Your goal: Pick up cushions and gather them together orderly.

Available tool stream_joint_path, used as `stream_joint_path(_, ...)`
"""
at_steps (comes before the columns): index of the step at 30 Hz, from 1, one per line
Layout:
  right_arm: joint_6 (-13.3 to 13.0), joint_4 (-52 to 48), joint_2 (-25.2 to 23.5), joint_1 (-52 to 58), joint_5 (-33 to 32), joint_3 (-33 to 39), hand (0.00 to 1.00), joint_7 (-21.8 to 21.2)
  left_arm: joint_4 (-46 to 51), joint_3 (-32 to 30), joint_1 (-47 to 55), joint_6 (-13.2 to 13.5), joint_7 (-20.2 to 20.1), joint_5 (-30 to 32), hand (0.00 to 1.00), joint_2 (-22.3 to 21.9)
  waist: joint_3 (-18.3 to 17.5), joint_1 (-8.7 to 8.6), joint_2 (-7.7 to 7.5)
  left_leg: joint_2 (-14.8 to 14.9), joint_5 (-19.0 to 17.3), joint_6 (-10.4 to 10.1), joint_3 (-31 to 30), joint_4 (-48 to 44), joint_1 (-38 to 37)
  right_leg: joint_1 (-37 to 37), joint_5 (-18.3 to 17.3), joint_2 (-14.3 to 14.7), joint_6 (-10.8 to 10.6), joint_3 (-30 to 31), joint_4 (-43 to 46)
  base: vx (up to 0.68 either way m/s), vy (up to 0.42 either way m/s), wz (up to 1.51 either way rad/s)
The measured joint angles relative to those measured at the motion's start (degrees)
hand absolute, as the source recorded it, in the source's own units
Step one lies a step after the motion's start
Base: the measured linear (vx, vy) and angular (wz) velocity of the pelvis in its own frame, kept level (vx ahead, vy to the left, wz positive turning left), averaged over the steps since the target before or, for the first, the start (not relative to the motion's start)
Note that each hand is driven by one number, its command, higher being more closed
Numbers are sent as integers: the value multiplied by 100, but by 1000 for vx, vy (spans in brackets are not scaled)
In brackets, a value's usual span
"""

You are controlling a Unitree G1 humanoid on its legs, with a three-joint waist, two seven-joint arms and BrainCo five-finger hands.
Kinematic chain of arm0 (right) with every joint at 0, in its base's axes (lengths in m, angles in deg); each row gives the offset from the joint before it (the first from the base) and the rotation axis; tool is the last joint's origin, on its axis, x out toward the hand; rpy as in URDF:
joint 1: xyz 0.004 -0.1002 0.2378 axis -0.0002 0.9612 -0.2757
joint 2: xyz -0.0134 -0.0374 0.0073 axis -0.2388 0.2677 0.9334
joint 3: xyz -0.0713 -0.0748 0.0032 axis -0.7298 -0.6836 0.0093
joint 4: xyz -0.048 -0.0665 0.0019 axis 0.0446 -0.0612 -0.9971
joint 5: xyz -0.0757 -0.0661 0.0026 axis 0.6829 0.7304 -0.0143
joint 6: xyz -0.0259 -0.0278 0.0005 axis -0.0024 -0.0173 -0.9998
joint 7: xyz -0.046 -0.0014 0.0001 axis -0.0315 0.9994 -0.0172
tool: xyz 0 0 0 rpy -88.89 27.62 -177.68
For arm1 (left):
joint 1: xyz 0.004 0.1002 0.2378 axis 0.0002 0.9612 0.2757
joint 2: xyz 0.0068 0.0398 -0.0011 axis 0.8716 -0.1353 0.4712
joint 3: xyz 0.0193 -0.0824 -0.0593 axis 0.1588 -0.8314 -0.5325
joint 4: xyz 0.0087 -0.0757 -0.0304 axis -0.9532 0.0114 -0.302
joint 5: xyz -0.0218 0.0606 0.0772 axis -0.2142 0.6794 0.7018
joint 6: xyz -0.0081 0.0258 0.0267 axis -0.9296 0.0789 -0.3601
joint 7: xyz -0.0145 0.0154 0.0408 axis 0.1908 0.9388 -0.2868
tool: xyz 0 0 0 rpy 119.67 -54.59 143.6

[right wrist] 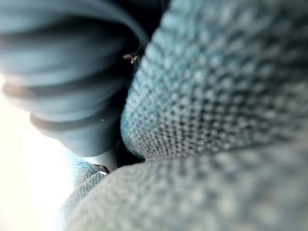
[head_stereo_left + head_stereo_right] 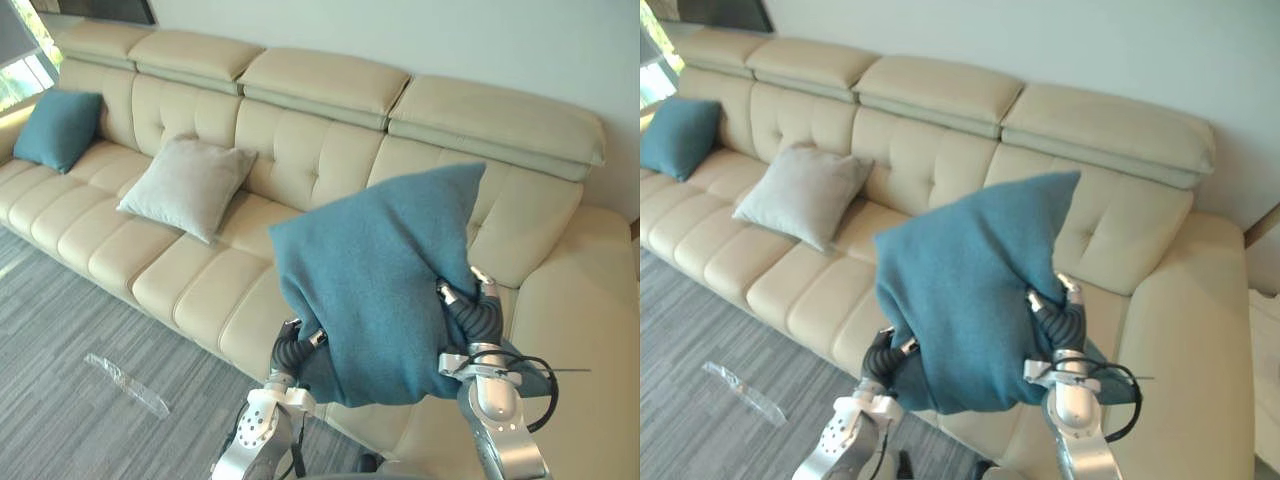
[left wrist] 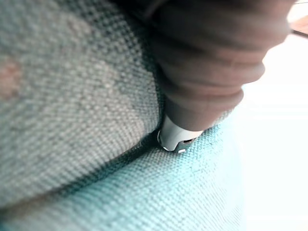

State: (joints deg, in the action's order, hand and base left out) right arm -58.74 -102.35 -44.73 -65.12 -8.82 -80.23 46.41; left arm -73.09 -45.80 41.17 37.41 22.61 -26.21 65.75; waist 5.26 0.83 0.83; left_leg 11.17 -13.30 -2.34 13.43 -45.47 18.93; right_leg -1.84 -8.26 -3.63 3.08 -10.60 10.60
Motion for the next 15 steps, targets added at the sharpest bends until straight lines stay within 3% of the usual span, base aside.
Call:
stream_joint_path(3,-21,268,-123,-55,-3,29,100,1,-6,-2,8,-24,-1,2,100,-60,-28,10,46,-321,92,-97,-859,2068,-334,-5,-81,-177,-292,406,61,134,256,-56)
stream_joint_path(4,-25,431,-121,-73,-8,32,100,1,-9,-1,20,-50,0,15,100,-61,-75,36,122,-427,268,-220,-1318,2730,-547,-65,-162,-158,-436,587,142,153,370,-84)
stream_joint_path(5,-26,614,-118,-115,-21,35,100,1,-25,0,44,-64,0,42,100,-56,-160,69,255,-477,669,-506,-1669,3049,-671,-145,-249,-92,-578,792,244,183,355,-89)
stream_joint_path(6,47,917,-284,-118,-71,36,100,2,-115,-5,47,-95,6,48,100,31,-212,68,103,-608,675,-369,-1506,2925,-724,-135,-269,-214,-658,1076,310,231,420,-75)
stream_joint_path(9,102,1025,-356,-133,-127,37,100,-1,-133,4,46,-94,7,52,100,49,-338,49,-232,-890,597,-229,-1007,2949,-764,-274,-186,-574,-833,1514,185,145,288,-58)
stream_joint_path(15,75,1527,-330,-643,-110,26,100,-53,-132,5,-54,-65,8,218,100,192,-393,-47,-287,-892,673,-58,-291,3449,-1021,-505,453,-600,-835,1992,-304,24,127,-67)
